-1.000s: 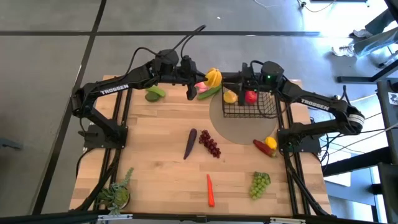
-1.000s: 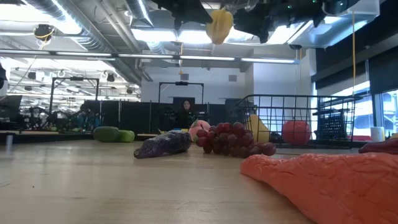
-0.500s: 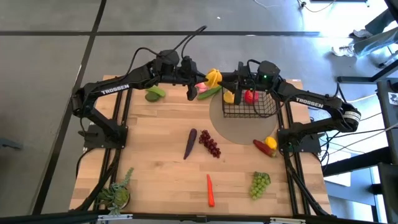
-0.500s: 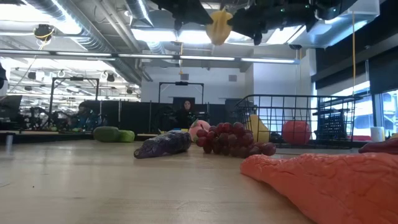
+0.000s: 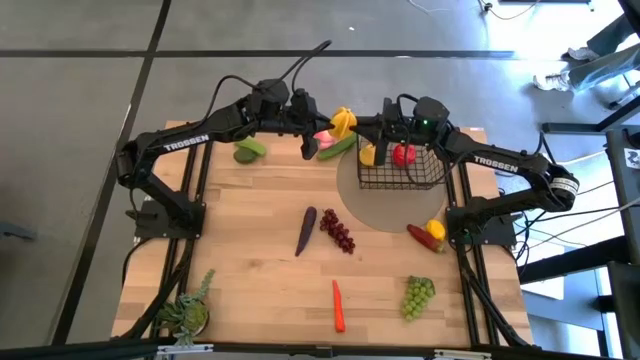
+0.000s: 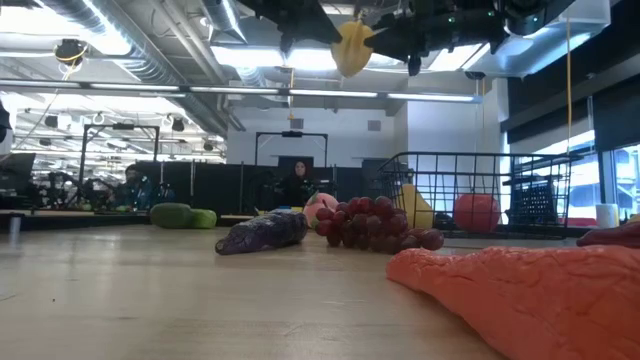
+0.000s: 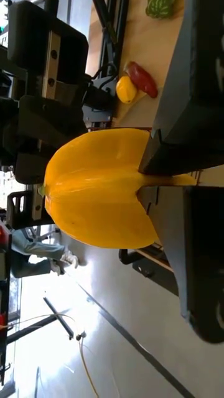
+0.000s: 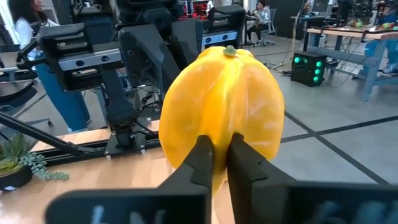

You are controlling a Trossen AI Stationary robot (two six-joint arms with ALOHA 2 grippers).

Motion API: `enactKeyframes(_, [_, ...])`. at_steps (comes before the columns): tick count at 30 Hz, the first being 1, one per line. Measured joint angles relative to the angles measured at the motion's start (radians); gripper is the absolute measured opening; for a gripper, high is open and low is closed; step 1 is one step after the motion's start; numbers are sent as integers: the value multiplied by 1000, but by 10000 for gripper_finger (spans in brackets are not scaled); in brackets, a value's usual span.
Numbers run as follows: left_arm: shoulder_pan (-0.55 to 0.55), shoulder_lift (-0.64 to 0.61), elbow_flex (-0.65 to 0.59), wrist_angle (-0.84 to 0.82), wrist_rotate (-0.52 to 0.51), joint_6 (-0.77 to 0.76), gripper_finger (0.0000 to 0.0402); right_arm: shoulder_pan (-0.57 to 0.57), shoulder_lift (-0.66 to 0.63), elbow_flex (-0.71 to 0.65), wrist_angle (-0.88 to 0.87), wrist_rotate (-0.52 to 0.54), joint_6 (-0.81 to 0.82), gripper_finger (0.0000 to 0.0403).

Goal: Build produce basket
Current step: Put the yellow starfruit into the black wire basket

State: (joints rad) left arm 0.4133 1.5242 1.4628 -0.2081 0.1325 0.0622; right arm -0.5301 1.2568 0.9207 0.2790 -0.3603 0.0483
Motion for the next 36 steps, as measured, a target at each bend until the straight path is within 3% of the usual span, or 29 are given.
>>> enactKeyframes(22, [-5, 2, 0, 1, -56, -28, 104, 1, 0, 0, 3, 1, -8, 3])
enactKeyframes(36, [-4, 1, 0, -7, -239, 140, 103, -3, -52, 0, -33, 187, -51, 2])
